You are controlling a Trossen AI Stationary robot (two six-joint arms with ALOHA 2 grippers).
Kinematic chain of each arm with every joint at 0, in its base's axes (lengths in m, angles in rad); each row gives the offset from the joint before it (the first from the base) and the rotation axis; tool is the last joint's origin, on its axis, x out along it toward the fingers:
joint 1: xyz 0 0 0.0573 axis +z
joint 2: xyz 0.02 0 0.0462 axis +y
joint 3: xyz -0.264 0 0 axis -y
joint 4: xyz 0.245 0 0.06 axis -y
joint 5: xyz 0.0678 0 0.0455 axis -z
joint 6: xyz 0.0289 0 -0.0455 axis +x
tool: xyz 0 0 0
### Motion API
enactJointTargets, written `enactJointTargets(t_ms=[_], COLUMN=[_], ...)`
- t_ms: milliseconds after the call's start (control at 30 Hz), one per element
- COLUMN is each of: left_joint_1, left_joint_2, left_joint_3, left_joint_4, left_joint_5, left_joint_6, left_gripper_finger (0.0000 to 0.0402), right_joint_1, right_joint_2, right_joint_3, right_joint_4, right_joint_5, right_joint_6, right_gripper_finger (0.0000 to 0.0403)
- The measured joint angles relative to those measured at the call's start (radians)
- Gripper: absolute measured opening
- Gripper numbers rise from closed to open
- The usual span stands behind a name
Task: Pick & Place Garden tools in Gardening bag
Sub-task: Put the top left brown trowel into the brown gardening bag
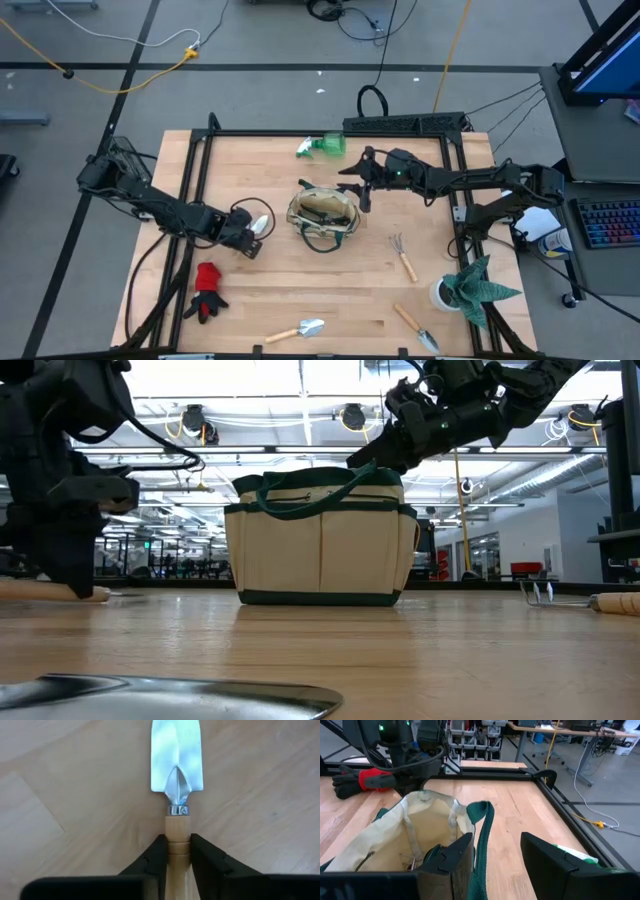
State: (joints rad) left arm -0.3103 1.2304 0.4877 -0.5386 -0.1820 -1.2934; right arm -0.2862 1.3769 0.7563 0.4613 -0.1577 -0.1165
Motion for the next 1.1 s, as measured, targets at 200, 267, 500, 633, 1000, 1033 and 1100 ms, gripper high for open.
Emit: enactJointTargets(t_ms=[200, 267, 500, 633, 1000, 1033, 1100], left_joint_1=[0.0, 0.0, 0.0, 0.0, 0.0, 0.0, -0.001], left_joint_2=[0.0, 0.0, 0.0, 0.0, -0.012, -0.018, -0.034], left_joint_3=[0.0, 0.0, 0.011, 0.011, 0.011, 0.012, 0.021], left_joint_4=[0.051, 0.086, 0.159, 0.158, 0.159, 0.158, 0.15], left_joint_5=[-0.03, -0.03, -0.066, -0.074, -0.073, -0.072, -0.068], left_joint_6=[0.058, 0.079, 0.189, 0.193, 0.211, 0.212, 0.211], left_gripper_finger=[0.0059, 0.0063, 0.0059, 0.006, 0.0062, 0.0062, 0.0062], right_joint_1=[0.0, 0.0, 0.0, 0.0, 0.0, 0.0, 0.0], right_joint_2=[0.0, 0.0, 0.0, 0.0, 0.0, 0.0, 0.0], right_joint_3=[0.0, 0.0, 0.0, 0.0, 0.0, 0.0, 0.0], right_joint_4=[0.039, 0.068, 0.118, 0.119, 0.118, 0.118, 0.118], right_joint_5=[0.0, 0.0, 0.004, 0.001, 0.0, -0.002, -0.015], right_joint_6=[0.0, 0.0, -0.006, -0.009, -0.108, -0.11, -0.115], right_gripper_finger=[0.0162, 0.0161, 0.016, 0.0156, 0.0174, 0.0178, 0.0185])
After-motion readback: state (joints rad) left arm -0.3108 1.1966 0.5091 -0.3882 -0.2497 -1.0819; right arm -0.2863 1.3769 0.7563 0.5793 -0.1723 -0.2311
